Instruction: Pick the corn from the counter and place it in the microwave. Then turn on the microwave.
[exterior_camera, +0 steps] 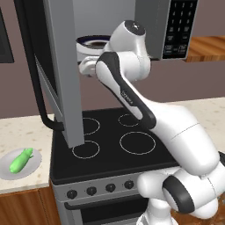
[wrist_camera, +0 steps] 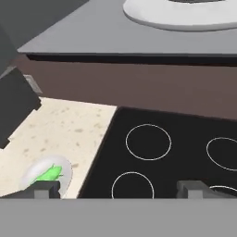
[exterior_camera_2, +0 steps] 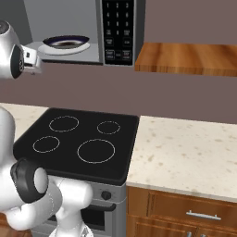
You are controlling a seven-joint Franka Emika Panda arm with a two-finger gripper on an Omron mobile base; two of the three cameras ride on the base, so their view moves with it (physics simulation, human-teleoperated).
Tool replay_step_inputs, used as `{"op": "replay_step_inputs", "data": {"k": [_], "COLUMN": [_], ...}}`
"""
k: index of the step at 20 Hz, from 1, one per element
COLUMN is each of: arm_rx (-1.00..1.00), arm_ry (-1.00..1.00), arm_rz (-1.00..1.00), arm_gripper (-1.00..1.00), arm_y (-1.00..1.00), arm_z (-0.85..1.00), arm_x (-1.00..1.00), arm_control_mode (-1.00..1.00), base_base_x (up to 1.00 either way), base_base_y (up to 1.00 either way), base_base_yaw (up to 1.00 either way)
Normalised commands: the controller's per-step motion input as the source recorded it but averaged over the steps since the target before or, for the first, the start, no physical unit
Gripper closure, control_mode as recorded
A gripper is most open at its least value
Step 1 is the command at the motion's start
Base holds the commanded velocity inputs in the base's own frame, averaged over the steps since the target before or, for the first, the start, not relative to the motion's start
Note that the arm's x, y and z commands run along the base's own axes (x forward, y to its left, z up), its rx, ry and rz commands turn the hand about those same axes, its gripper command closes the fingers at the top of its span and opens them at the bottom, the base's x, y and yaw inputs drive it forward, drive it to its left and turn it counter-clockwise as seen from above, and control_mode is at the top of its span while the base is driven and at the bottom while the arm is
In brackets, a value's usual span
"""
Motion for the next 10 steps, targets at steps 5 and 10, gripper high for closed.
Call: {"op": "replay_step_inputs", "data": {"k": [5, 10], "arm_rx": [-0.06, -0.06], "arm_ry": [0.13, 0.08], "arm_rz": [-0.13, -0.05], "arm_gripper": [-1.0, -1.0], "arm_y": [-0.04, -0.02], "arm_z": [-0.23, -0.21], "arm_x": [0.18, 0.1], "arm_control_mode": [-1.0, -1.0], "base_base_x": [0.0, 0.0], "base_base_y": [0.0, 0.0], "base_base_yaw": [0.0, 0.0]}}
